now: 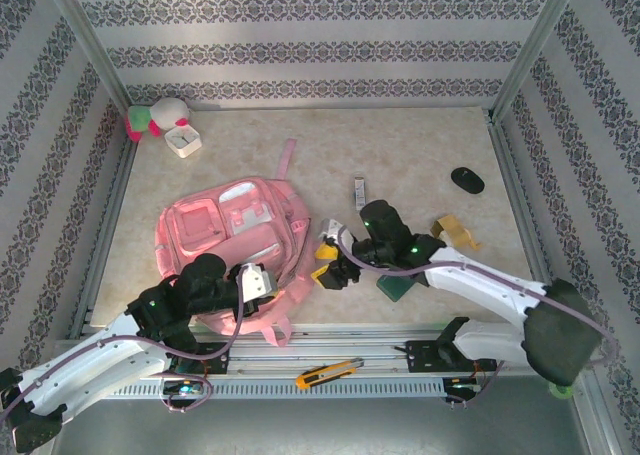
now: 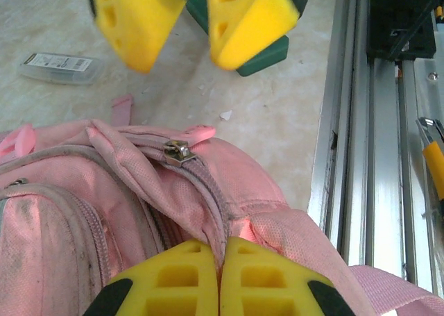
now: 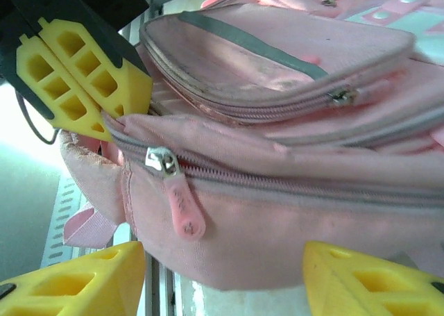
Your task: Pack the student bag
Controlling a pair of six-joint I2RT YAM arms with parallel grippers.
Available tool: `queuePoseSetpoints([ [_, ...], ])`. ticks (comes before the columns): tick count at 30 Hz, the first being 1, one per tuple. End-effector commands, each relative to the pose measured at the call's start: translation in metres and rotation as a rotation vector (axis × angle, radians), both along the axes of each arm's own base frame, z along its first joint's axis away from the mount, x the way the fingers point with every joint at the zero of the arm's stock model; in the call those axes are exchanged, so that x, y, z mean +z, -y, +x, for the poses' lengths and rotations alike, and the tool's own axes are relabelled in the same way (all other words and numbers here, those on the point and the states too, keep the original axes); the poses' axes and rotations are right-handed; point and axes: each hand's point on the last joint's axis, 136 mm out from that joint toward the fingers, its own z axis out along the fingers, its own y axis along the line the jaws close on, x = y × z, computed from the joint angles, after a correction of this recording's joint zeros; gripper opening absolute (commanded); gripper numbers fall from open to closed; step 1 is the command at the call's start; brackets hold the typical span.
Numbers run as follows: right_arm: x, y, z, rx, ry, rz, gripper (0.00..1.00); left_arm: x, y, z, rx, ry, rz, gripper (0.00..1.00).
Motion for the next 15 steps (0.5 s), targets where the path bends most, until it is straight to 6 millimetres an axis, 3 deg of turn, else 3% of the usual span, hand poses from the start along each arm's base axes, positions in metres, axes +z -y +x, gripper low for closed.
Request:
queuePoseSetpoints([
  [1, 0.006, -0.018, -0.012, 0.131, 0.042, 0.028, 0.60, 0.036, 0.010, 0.004, -0.048, 0.115, -0.091, 0.00],
  [8, -0.005, -0.037, -0.029, 0.212, -0.035, 0.016, 0.56, 0.039, 0.011, 0.009, -0.026, 0.128, -0.107, 0.00],
  [15, -0.013, -0.032, -0.035, 0.172, -0.112, -0.011, 0.36, 0.042, 0.012, 0.014, -0.017, 0.137, -0.120, 0.00],
])
